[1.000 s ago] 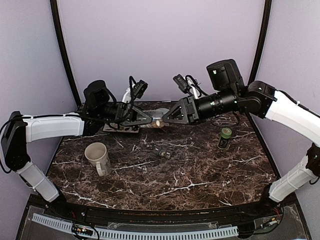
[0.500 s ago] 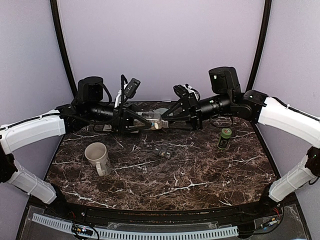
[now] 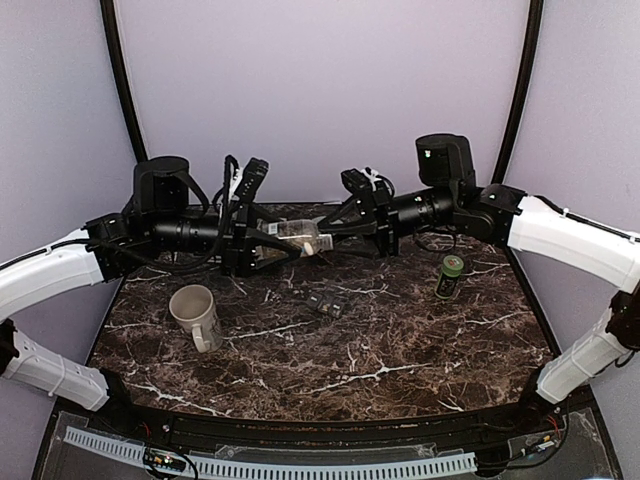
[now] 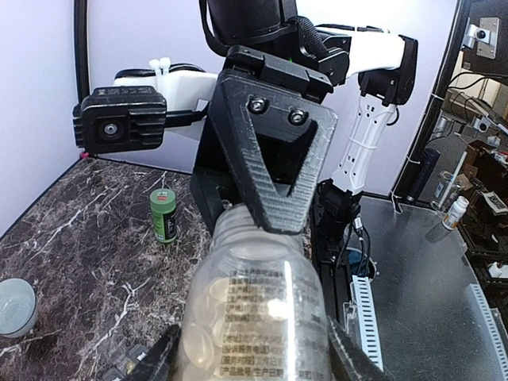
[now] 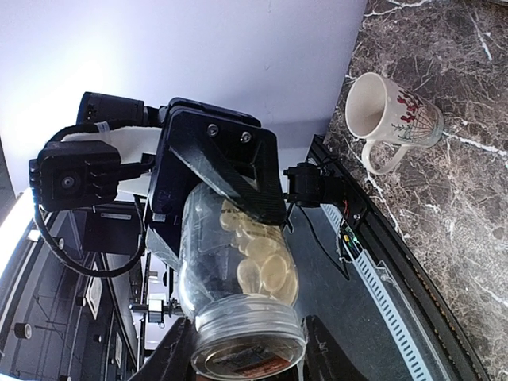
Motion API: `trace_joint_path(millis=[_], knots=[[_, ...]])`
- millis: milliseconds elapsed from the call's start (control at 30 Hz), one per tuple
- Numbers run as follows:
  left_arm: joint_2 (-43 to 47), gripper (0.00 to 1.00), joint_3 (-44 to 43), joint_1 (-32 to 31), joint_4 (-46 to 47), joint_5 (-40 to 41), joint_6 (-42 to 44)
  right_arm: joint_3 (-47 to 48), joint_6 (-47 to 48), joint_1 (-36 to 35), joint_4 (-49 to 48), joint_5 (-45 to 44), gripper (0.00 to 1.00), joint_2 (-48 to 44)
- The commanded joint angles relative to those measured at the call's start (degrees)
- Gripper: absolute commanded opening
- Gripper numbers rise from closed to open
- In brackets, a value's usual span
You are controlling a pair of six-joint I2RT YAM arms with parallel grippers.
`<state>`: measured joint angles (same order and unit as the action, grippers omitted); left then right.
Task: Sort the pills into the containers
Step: Screw the lid of the pill bottle onto the pill bottle.
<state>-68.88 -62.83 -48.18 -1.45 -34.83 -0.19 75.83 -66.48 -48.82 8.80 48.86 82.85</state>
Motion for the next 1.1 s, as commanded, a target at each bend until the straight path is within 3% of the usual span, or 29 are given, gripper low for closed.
trace_joint_path(millis=[0, 100, 500, 800, 1067], knots=[[-2.43, 0.0, -1.59, -2.09, 7.69, 0.51, 0.54, 0.87, 1.48, -2.73, 0.03, -2.19, 0.29, 2.91], [-2.56, 0.0, -1.33, -2.01, 7.8, 0.55, -0.4, 2.53, 4.94, -2.69, 2.88, -4.0, 0.46, 2.38], [-2.18, 0.0, 1.72, 2.04, 13.04, -1.7, -9.52, 6.6, 18.66, -2.51, 12.15, -12.49, 0.71, -1.95], [-3.85, 0.0, 1.39, 4.48, 13.7, -5.77, -14.63, 6.34, 26.27, -2.53, 17.62, -20.82, 0.74, -5.76], [-6.65, 0.0, 1.77, 6.94, 19.03, -14.69, -24.05, 4.57, 33.14, -2.51, 17.58, -25.08, 0.73, -8.83]])
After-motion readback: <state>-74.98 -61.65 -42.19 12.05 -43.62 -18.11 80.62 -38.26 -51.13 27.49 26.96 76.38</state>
